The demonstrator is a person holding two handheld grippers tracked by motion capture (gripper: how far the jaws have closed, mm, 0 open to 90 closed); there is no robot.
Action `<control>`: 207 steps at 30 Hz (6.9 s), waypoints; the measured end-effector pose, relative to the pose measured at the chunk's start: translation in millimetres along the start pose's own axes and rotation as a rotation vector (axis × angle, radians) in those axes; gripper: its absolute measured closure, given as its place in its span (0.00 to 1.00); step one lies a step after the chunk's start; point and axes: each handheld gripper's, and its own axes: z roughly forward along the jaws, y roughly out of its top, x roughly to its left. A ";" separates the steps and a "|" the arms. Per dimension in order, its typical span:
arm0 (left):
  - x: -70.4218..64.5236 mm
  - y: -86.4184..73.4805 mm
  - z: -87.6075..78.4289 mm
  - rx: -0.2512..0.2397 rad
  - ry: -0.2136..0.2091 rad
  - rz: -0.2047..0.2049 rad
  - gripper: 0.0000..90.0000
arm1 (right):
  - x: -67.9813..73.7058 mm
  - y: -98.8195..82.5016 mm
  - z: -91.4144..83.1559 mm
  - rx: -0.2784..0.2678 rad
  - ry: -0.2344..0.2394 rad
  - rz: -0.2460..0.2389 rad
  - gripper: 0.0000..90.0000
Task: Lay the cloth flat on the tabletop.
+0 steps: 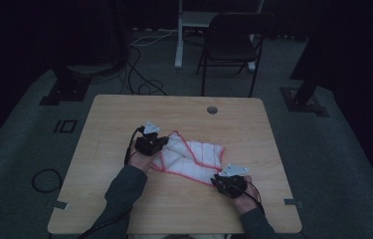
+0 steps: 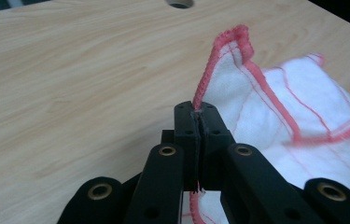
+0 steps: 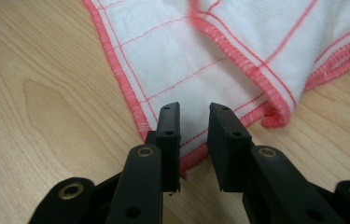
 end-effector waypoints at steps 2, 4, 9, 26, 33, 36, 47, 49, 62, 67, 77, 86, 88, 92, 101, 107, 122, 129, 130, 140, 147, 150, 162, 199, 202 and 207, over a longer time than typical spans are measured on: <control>6.5 1.2 -0.4 0.000 0.013 -0.017 0.99 | -0.4 -0.9 -1.2 0.002 0.001 0.003 0.83; 9.0 1.6 -0.4 0.001 0.018 -0.018 0.99 | -0.9 -1.7 -2.0 0.003 0.001 0.002 0.83; 25.3 3.1 2.8 0.023 0.054 -0.042 0.99 | -5.1 -5.4 -6.7 0.010 0.000 0.011 0.84; 63.4 -28.3 12.8 0.113 0.136 -0.155 0.99 | -18.5 -16.7 -18.4 0.019 0.007 0.057 0.87; 73.0 -37.4 7.2 0.091 0.162 -0.211 0.85 | -16.8 -12.8 -18.5 0.019 0.002 0.036 0.86; 70.0 -37.6 1.0 0.086 0.159 -0.190 0.85 | -14.4 -6.3 -19.1 -0.010 0.013 0.027 0.85; 41.6 -48.7 -13.4 0.077 0.118 -0.141 0.85 | 5.9 21.0 6.3 -0.024 0.053 -0.056 0.83; 33.3 -53.0 -14.8 0.086 0.105 -0.121 0.85 | 7.2 24.9 12.1 -0.017 0.055 -0.063 0.82; -22.9 -87.6 -26.9 0.075 -0.054 -0.062 0.84 | 6.6 32.5 26.0 0.013 0.057 -0.037 0.95; -39.3 -91.5 -26.6 0.097 -0.099 -0.019 0.83 | 3.3 38.9 24.0 -0.009 0.026 -0.025 0.96; -45.8 -99.4 -24.1 0.137 -0.104 0.024 0.84 | -13.3 56.5 18.3 -0.049 -0.021 0.003 0.96; -42.5 -107.3 -33.2 0.129 -0.124 0.046 0.84 | -29.3 76.0 16.2 -0.062 -0.063 0.007 0.96; -41.5 -108.5 -35.0 0.131 -0.130 0.054 0.84 | -34.9 79.8 16.7 -0.064 -0.074 0.020 0.96; -40.5 -110.4 -38.8 0.140 -0.142 0.064 0.84 | -44.2 84.7 18.8 -0.063 -0.092 0.032 0.96; -37.6 -116.3 -48.9 0.159 -0.180 0.099 0.84 | -65.4 89.9 25.2 -0.049 -0.139 0.068 0.96; -31.5 -119.5 -54.2 0.168 -0.216 0.118 0.86 | -71.5 97.7 21.7 -0.060 -0.158 0.070 0.96; -22.4 -116.2 -58.3 0.183 -0.177 0.126 0.84 | -78.1 97.1 25.3 -0.049 -0.197 0.109 0.86; -24.5 -104.8 -50.1 0.172 -0.153 0.132 0.76 | -72.6 96.6 20.5 -0.063 -0.175 0.099 0.84; -25.0 -103.8 -48.3 0.176 -0.151 0.134 0.74 | -71.3 96.3 20.2 -0.066 -0.171 0.100 0.84; -33.9 -94.5 -33.1 0.153 -0.122 0.200 0.68 | -46.1 82.7 21.2 -0.060 -0.095 0.050 0.84; -28.1 -84.7 -26.4 0.180 -0.085 0.212 0.94 | -24.9 67.1 20.6 -0.051 -0.040 0.008 0.85; -20.9 -74.5 -26.1 0.158 -0.069 0.191 0.97 | -16.1 58.0 21.4 -0.041 -0.018 -0.004 0.85; 41.7 -34.7 -18.7 0.062 0.061 -0.002 0.97 | -5.7 39.1 29.5 0.005 0.018 -0.007 0.85; 26.7 -90.2 -58.8 -0.037 0.072 -0.117 0.66 | -13.1 22.1 23.7 -0.012 0.025 0.056 0.76; 24.4 -96.5 -55.6 -0.010 0.081 -0.117 0.65 | -12.4 21.9 23.5 -0.012 0.024 0.059 0.75; 22.4 -97.6 -53.8 -0.013 0.098 -0.123 0.64 | -12.4 21.1 23.0 -0.022 0.026 0.068 0.75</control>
